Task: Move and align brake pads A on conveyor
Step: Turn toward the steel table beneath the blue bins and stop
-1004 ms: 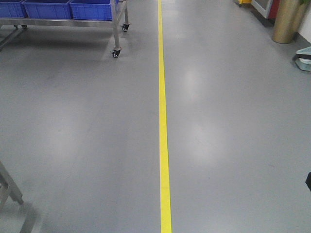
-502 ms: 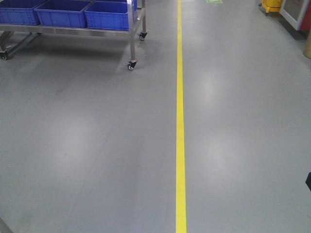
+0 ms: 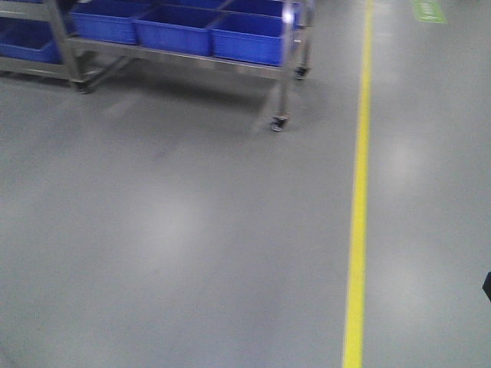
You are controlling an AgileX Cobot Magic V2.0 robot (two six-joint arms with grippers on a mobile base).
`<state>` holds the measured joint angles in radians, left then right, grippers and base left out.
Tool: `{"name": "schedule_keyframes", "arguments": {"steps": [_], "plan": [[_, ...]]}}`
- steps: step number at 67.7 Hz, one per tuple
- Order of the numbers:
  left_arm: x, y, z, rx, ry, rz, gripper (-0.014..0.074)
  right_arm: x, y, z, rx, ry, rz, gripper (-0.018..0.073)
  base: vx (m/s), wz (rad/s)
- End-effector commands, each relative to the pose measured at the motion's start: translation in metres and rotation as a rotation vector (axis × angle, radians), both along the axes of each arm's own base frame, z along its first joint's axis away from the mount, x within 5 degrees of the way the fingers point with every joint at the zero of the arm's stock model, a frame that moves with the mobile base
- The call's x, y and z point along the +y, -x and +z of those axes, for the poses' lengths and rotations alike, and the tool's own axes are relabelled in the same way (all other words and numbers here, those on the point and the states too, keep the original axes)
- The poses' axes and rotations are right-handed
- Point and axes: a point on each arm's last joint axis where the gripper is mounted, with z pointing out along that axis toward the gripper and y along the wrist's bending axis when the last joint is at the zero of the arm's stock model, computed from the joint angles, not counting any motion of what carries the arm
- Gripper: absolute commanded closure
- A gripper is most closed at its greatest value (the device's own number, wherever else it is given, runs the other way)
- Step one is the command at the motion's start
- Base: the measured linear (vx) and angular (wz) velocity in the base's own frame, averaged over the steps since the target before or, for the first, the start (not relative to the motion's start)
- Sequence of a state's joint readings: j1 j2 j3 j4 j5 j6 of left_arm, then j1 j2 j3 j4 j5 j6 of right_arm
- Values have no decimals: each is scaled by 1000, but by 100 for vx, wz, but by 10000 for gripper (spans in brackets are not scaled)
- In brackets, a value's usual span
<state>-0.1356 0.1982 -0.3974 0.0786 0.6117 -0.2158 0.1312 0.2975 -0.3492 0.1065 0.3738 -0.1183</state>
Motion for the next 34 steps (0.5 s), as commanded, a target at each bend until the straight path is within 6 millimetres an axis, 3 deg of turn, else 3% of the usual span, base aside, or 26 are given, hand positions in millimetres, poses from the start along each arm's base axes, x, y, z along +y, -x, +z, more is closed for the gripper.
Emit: {"name": "schedule_keyframes", "arguments": {"steps": [1, 34], "plan": [[-1, -2, 13, -76, 12, -7, 146, -1, -2, 15, -85, -1, -8, 92, 42, 71], [-1, -2, 13, -76, 12, -7, 146, 0, -2, 15, -85, -2, -7, 92, 33, 101]]}}
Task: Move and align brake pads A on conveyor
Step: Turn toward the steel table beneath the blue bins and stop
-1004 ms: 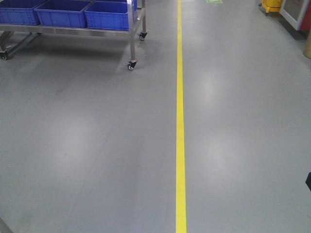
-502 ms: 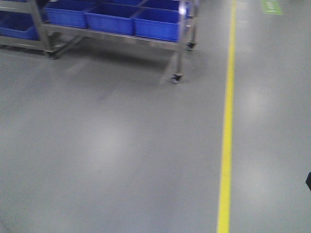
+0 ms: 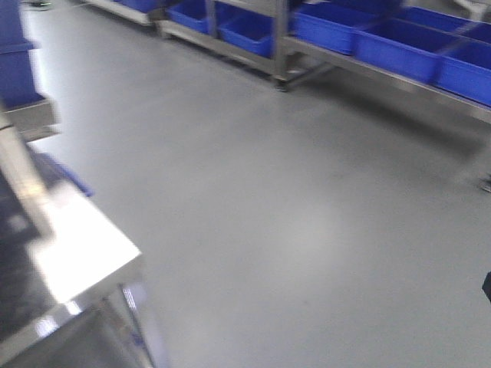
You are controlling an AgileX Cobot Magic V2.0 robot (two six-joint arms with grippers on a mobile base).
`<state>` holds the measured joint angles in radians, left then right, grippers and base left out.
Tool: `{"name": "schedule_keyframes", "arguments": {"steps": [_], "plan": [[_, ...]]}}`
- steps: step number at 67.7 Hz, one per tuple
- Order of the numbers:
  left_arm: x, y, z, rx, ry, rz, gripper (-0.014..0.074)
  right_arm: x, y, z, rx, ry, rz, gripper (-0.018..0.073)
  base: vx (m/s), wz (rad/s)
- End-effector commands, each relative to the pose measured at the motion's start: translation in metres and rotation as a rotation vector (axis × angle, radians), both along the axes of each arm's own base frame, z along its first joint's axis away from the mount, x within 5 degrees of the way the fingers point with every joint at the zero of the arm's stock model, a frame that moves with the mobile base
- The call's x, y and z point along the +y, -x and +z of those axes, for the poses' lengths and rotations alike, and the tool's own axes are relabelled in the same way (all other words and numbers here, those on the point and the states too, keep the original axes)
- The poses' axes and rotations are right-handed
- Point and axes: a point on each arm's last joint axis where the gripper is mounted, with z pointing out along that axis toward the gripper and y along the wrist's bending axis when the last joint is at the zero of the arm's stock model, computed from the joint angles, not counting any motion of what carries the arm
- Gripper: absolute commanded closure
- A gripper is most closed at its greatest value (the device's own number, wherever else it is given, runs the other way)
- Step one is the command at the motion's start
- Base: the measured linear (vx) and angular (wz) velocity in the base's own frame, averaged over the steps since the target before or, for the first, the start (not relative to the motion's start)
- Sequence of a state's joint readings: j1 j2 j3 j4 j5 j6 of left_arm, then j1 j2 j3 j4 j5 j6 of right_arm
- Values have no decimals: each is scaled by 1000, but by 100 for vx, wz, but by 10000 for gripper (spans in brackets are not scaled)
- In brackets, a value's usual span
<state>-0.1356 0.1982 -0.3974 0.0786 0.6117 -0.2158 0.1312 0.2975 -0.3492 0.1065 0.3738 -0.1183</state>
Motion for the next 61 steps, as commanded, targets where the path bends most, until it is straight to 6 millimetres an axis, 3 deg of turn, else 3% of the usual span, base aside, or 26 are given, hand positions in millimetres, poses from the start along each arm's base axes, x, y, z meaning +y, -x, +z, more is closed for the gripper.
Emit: {"name": "schedule_keyframes", "arguments": {"steps": [1, 31, 61], "plan": [[-1, -2, 13, -76, 12, -7, 146, 0, -2, 15, -85, -2, -7, 92, 25, 103], [-1, -2, 13, -76, 12, -7, 146, 0, -2, 15, -85, -2, -7, 92, 22, 87], [-1, -2, 13, -76, 12, -7, 146, 0, -2, 15, -85, -2, -7, 92, 16, 62]]}}
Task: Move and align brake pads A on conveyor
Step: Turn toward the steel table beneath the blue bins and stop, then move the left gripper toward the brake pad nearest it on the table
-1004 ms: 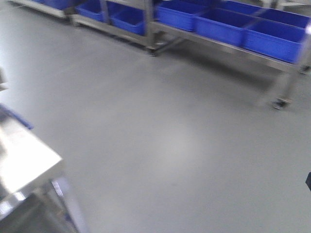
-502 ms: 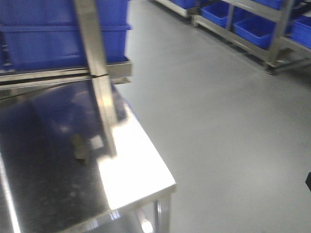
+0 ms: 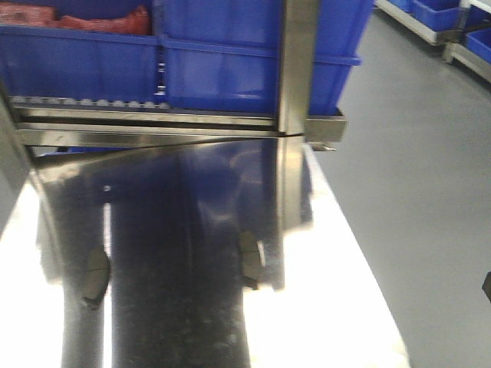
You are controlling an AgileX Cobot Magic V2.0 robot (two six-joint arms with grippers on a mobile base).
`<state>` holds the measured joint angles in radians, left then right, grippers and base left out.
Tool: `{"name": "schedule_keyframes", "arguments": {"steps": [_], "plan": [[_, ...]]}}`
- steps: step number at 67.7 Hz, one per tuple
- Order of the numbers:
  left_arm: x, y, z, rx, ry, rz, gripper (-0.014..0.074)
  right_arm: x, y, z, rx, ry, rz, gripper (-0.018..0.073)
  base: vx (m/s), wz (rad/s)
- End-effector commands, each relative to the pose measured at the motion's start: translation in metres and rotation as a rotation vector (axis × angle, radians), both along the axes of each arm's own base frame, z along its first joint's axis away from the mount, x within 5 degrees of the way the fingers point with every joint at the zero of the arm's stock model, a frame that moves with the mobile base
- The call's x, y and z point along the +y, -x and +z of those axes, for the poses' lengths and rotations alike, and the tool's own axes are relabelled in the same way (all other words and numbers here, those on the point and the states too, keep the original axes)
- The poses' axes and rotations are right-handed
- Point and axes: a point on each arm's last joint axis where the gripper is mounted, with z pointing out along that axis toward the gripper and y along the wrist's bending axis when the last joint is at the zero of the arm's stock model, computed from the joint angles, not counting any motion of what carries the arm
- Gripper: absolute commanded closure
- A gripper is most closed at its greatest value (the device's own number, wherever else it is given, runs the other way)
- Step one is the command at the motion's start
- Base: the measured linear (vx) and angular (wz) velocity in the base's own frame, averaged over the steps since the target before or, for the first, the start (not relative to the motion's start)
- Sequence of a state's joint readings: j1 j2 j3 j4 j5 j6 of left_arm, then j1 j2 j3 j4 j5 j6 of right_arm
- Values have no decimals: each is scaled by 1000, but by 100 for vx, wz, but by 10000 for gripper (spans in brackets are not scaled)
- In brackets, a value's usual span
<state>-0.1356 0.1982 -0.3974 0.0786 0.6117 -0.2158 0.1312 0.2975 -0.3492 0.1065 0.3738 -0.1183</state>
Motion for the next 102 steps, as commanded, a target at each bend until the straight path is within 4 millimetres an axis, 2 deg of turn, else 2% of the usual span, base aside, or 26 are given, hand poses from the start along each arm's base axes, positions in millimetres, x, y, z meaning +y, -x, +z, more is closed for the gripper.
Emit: {"name": "schedule_keyframes", "arguments": {"steps": [1, 30, 102], "plan": [[-1, -2, 13, -76, 12, -7, 146, 0, -2, 15, -85, -2, -7, 92, 12, 49], [-1, -2, 13, -76, 12, -7, 146, 0, -2, 15, -85, -2, -7, 92, 7, 35], [-1, -2, 13, -76, 12, -7, 146, 0, -2, 15, -86, -2, -7, 92, 0, -1]]}}
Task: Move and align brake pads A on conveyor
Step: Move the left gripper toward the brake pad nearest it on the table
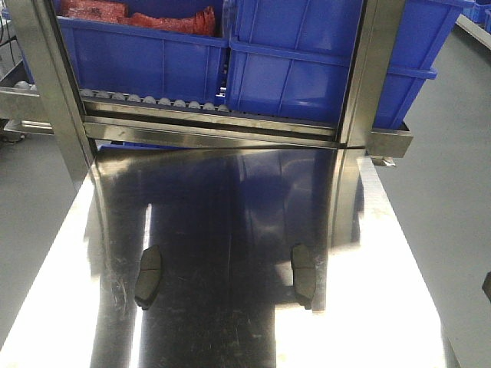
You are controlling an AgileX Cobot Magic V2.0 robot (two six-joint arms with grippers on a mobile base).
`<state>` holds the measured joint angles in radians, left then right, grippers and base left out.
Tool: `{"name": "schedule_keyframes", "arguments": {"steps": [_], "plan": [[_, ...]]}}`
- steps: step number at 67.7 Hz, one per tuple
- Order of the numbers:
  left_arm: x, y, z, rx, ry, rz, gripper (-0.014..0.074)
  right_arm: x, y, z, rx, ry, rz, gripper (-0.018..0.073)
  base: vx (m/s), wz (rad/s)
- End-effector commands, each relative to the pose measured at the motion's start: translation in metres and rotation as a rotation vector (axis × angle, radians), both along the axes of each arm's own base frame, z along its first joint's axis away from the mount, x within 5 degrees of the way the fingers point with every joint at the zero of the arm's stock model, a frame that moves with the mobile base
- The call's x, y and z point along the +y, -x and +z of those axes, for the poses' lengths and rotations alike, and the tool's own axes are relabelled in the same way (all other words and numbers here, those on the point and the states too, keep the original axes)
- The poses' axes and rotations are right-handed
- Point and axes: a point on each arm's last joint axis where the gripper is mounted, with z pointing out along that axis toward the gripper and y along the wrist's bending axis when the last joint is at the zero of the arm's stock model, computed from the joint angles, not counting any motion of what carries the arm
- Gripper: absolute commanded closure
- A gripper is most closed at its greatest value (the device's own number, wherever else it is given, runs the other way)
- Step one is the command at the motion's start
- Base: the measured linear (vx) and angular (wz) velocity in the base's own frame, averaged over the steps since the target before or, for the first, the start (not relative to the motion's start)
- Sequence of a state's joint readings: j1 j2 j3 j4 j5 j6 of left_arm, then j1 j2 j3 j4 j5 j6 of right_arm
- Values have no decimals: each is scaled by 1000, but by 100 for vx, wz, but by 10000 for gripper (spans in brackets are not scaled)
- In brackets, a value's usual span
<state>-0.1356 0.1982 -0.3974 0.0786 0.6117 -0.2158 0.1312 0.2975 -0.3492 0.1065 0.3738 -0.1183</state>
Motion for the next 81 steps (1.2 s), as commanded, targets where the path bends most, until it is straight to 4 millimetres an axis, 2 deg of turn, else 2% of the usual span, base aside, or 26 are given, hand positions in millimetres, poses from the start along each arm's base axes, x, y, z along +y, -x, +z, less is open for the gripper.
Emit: {"name": "schedule_keyframes", "arguments": {"steps": [1, 24, 37, 42, 51, 60, 81], "plan": [[-1, -2, 13, -76, 12, -7, 146, 0, -2, 15, -86, -2, -7, 92, 0, 0], [-2, -3, 14, -89, 66, -8, 146, 0, -2, 15, -85, -2, -7, 92, 0, 0], [-1, -4, 17, -114, 35, -1, 146, 0, -2, 15, -85, -2, -7, 92, 0, 0], [-2, -10, 16, -56, 31, 3, 146, 0, -2, 15, -85, -2, -7, 92, 0, 0], [-5, -38, 19, 139, 0, 9, 146, 0, -2, 15, -85, -2, -7, 92, 0, 0], [-10, -74, 24, 294, -22, 14, 146, 0, -2, 15, -85, -2, -7, 92, 0, 0], [-21, -156, 4, 607, -117, -14, 146, 0, -2, 15, -85, -2, -7, 92, 0, 0]]}}
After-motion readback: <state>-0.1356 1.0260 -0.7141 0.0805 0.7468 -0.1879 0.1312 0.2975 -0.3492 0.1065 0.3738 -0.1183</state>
